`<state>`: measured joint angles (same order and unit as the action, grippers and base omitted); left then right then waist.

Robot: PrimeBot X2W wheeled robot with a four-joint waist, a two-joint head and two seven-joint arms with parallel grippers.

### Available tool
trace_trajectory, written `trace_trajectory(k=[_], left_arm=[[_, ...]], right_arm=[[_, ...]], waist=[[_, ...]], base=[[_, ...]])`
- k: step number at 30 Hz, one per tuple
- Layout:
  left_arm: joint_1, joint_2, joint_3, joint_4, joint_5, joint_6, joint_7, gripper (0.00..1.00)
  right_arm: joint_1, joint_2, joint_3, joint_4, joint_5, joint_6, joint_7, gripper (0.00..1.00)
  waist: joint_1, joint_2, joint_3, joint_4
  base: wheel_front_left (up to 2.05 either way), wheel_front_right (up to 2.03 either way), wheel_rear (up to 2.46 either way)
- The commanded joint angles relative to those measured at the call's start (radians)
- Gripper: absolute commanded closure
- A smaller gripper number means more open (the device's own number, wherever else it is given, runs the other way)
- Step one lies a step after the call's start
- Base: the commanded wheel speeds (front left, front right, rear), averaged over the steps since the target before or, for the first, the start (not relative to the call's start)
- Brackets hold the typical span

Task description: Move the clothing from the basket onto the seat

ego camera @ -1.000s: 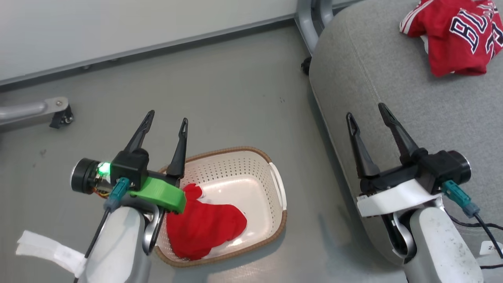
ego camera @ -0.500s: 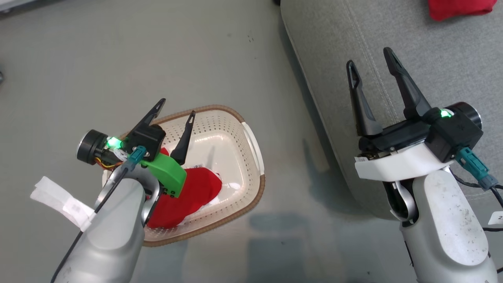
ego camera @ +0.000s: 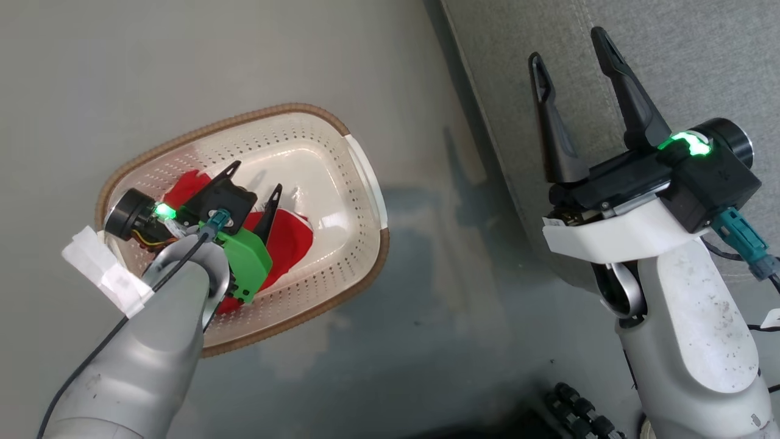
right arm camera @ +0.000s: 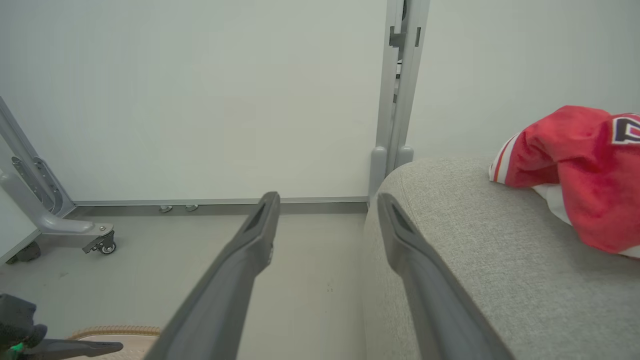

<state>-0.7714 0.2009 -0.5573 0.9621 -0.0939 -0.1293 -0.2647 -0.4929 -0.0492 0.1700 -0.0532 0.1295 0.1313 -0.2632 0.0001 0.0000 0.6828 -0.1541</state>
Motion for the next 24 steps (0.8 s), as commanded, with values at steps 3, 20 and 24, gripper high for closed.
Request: trace_trajectory(k=[3, 20, 24], left_arm=[[-0.053, 0.018, -0.036, 0.056, 0.015, -0.002, 0.001, 0.00], [-0.188, 0.045, -0.230, 0.306, 0.032, -0.002, 0.062, 0.00], [-0.209, 0.044, -0.252, 0.317, 0.021, -0.002, 0.108, 0.00]], right_arm=[[-0.026, -0.002, 0.005, -0.011, -0.013, -0.001, -0.002, 0.00], [-0.075, -0.002, 0.010, -0.057, -0.034, -0.001, -0.002, 0.00], [-0.081, -0.002, 0.006, -0.073, -0.037, -0.001, -0.002, 0.00]], waist=[[-0.0001, 0.0000, 0.082, -0.017], [-0.0001, 0.0000, 0.241, -0.015], [-0.0001, 0.0000, 0.280, -0.012]], base=[[0.00, 0.00, 0.00], [0.00, 0.00, 0.00], [0.00, 0.00, 0.00]])
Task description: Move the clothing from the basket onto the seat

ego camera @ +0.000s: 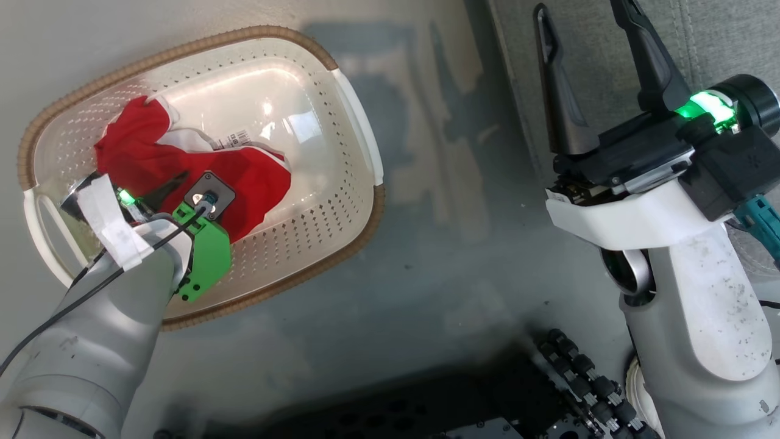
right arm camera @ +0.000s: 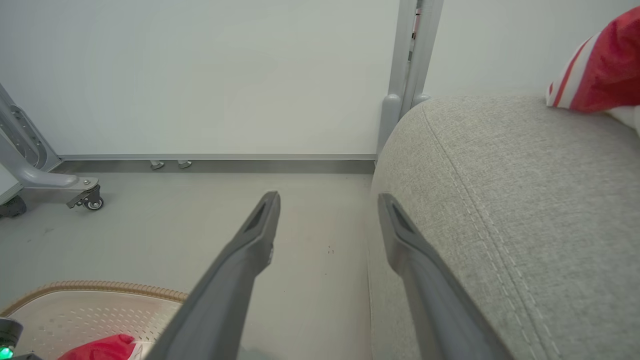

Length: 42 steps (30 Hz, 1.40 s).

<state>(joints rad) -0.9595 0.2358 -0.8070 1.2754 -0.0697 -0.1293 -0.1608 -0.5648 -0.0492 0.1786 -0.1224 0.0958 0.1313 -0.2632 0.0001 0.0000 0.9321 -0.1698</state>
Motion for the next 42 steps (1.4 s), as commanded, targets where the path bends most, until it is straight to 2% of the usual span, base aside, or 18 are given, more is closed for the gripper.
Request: trace_trajectory(k=[1, 8, 16, 17, 18, 19, 20, 25, 32, 42], left_arm=[[-0.026, 0.010, -0.009, 0.005, -0.005, -0.002, 0.017, 0.00], [-0.065, 0.027, -0.044, 0.011, -0.023, -0.002, 0.103, 0.00], [-0.103, 0.022, -0.079, 0.013, -0.043, -0.002, 0.118, 0.00], [-0.106, 0.021, -0.082, 0.013, -0.048, -0.002, 0.121, 0.10], [-0.105, 0.017, -0.092, 0.013, -0.049, -0.002, 0.123, 0.58], [-0.109, 0.017, -0.100, 0.013, -0.046, -0.002, 0.116, 0.72], [-0.117, 0.017, -0.109, 0.013, -0.045, -0.002, 0.115, 1.00], [-0.132, 0.018, -0.122, 0.013, -0.057, -0.002, 0.105, 1.00], [-0.143, -0.007, -0.146, 0.013, -0.049, 0.005, 0.022, 1.00], [-0.122, -0.061, -0.174, 0.013, -0.079, -0.001, -0.072, 1.00]], right_arm=[[-0.010, -0.002, -0.003, -0.008, -0.005, -0.001, -0.002, 0.00], [-0.013, -0.002, 0.001, -0.042, -0.017, -0.001, -0.002, 0.00], [0.021, -0.003, -0.017, -0.067, -0.018, -0.001, -0.001, 0.00], [0.025, -0.003, -0.019, -0.068, -0.018, -0.001, -0.001, 0.00], [0.028, -0.003, -0.021, -0.068, -0.017, -0.001, -0.001, 0.00], [0.030, -0.003, -0.022, -0.068, -0.017, -0.001, -0.001, 0.00], [0.030, -0.003, -0.021, -0.067, -0.016, -0.001, -0.001, 0.00], [0.010, -0.003, -0.018, -0.060, -0.012, -0.001, -0.001, 0.00], [0.000, -0.005, -0.026, -0.048, -0.007, -0.002, -0.001, 0.00], [0.019, -0.003, -0.029, -0.001, 0.002, -0.001, -0.001, 0.00]], waist=[[-0.0001, 0.0000, 0.039, 0.005], [-0.0001, 0.0000, 0.108, 0.005], [-0.0001, 0.0000, 0.160, -0.001], [-0.0001, 0.0000, 0.162, -0.001], [-0.0001, 0.0000, 0.164, 0.000], [-0.0001, 0.0000, 0.166, 0.000], [-0.0001, 0.0000, 0.168, -0.001], [-0.0001, 0.0000, 0.167, -0.005], [-0.0001, 0.0000, 0.135, 0.000], [-0.0001, 0.0000, 0.013, 0.037]], base=[[0.00, 0.00, 0.00], [0.00, 0.00, 0.00], [0.00, 0.00, 0.00], [0.00, 0.00, 0.00], [0.00, 0.00, 0.00], [0.00, 0.00, 0.00], [0.00, 0.00, 0.00], [0.00, 0.00, 0.00], [0.00, 0.00, 0.00], [0.00, 0.00, 0.00]])
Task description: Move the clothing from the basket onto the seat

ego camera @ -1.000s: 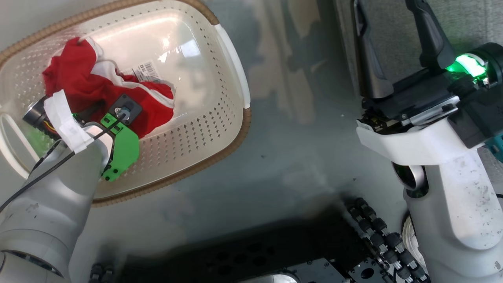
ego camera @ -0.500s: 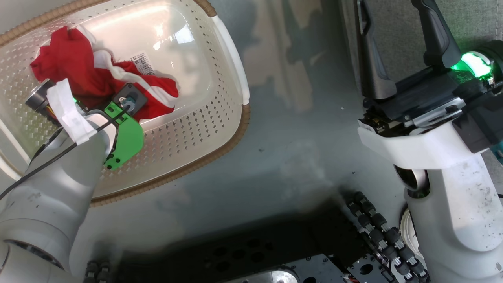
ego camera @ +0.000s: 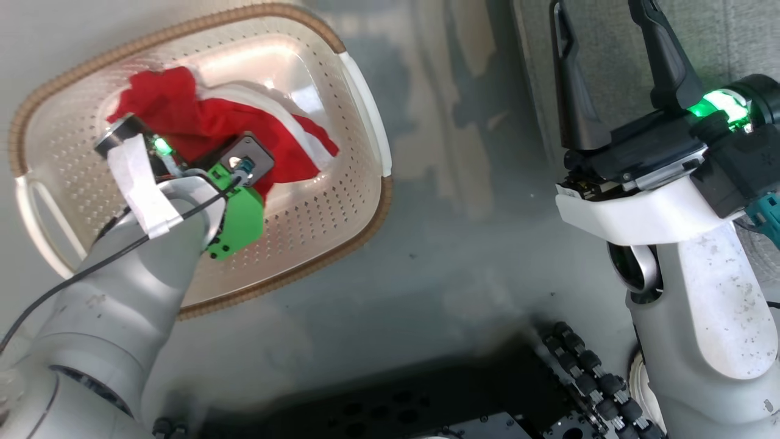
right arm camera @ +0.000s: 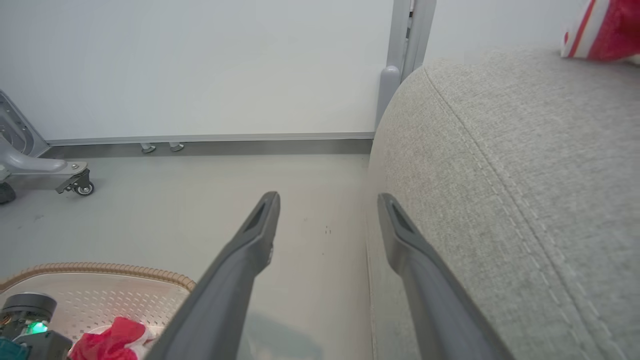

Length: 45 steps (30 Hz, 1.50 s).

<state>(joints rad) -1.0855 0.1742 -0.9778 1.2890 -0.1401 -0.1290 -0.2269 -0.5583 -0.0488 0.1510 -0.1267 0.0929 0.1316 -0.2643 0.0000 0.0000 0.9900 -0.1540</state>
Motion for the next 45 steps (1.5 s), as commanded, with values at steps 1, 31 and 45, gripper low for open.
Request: trace_trajectory(k=[1, 31, 45], left_arm=[[0.010, -0.006, -0.005, 0.000, -0.015, -0.001, -0.011, 1.00], [0.354, -0.017, 0.136, -0.469, -0.116, 0.042, -0.039, 1.00], [0.478, 0.002, 0.328, -0.754, -0.109, 0.046, -0.039, 1.00]], right_arm=[[0.015, -0.003, -0.002, 0.011, 0.004, -0.002, 0.000, 0.00], [0.180, -0.004, -0.028, 0.222, 0.008, -0.002, 0.000, 0.00], [0.293, -0.003, -0.044, 0.254, 0.027, -0.002, 0.000, 0.00]], waist=[[0.0000, 0.0000, -0.059, 0.025], [0.0000, 0.0000, -0.568, 0.153], [0.0000, 0.0000, -0.739, 0.152]], base=[[0.00, 0.00, 0.00], [0.00, 0.00, 0.00], [0.00, 0.00, 0.00]])
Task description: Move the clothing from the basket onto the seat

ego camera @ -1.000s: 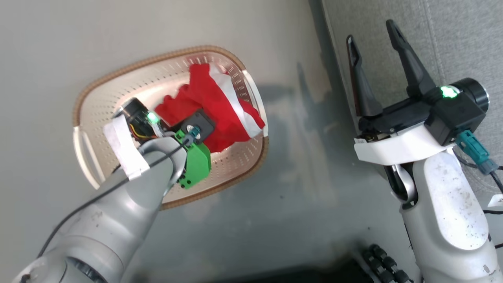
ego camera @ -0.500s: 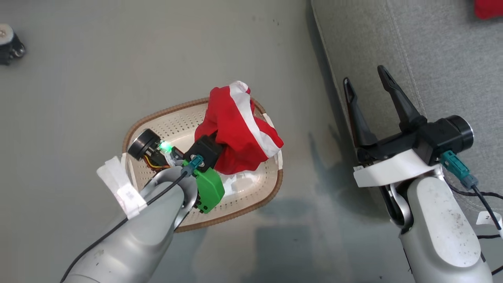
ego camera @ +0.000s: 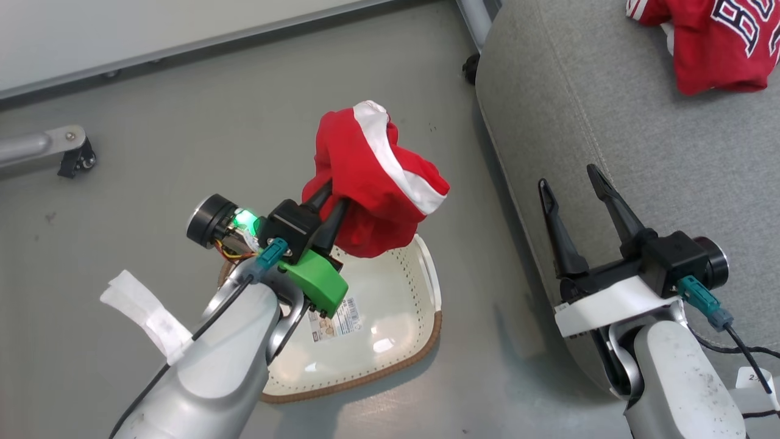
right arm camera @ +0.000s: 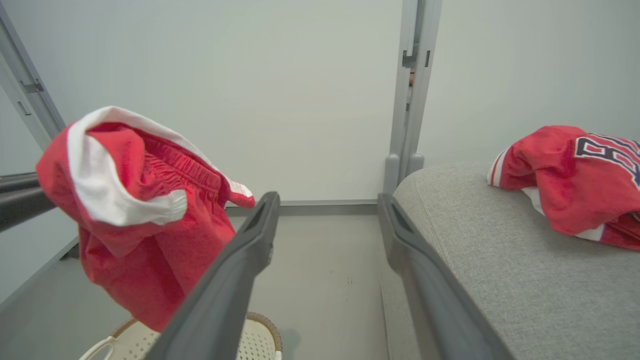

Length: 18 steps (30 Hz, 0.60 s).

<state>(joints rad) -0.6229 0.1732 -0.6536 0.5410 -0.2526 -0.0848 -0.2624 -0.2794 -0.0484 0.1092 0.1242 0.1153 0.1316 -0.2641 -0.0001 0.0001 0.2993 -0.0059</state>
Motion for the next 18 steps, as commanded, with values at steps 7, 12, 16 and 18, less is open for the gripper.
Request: trace_trajectory(k=[7, 12, 16, 18], left_arm=[[0.047, -0.017, 0.088, -0.121, 0.010, -0.007, -0.003, 1.00], [0.052, -0.026, 0.113, -0.172, 0.022, -0.018, -0.003, 1.00], [0.052, -0.034, 0.116, -0.197, 0.031, -0.025, -0.003, 1.00], [0.049, -0.034, 0.118, -0.206, 0.036, -0.027, -0.003, 1.00]], right_arm=[[0.060, -0.004, -0.006, 0.010, 0.019, -0.002, -0.001, 0.00], [0.087, -0.004, -0.006, 0.010, 0.028, -0.002, -0.001, 0.00], [0.106, -0.004, -0.010, 0.008, 0.034, -0.002, -0.001, 0.00], [0.112, -0.004, -0.011, 0.007, 0.037, -0.002, -0.001, 0.00]], waist=[[0.0001, -0.0001, -0.116, 0.011], [0.0001, -0.0001, -0.148, 0.016], [0.0001, -0.0001, -0.165, 0.020], [0.0001, -0.0001, -0.170, 0.020]], base=[[0.00, 0.00, 0.00], [0.00, 0.00, 0.00], [0.00, 0.00, 0.00], [0.00, 0.00, 0.00]])
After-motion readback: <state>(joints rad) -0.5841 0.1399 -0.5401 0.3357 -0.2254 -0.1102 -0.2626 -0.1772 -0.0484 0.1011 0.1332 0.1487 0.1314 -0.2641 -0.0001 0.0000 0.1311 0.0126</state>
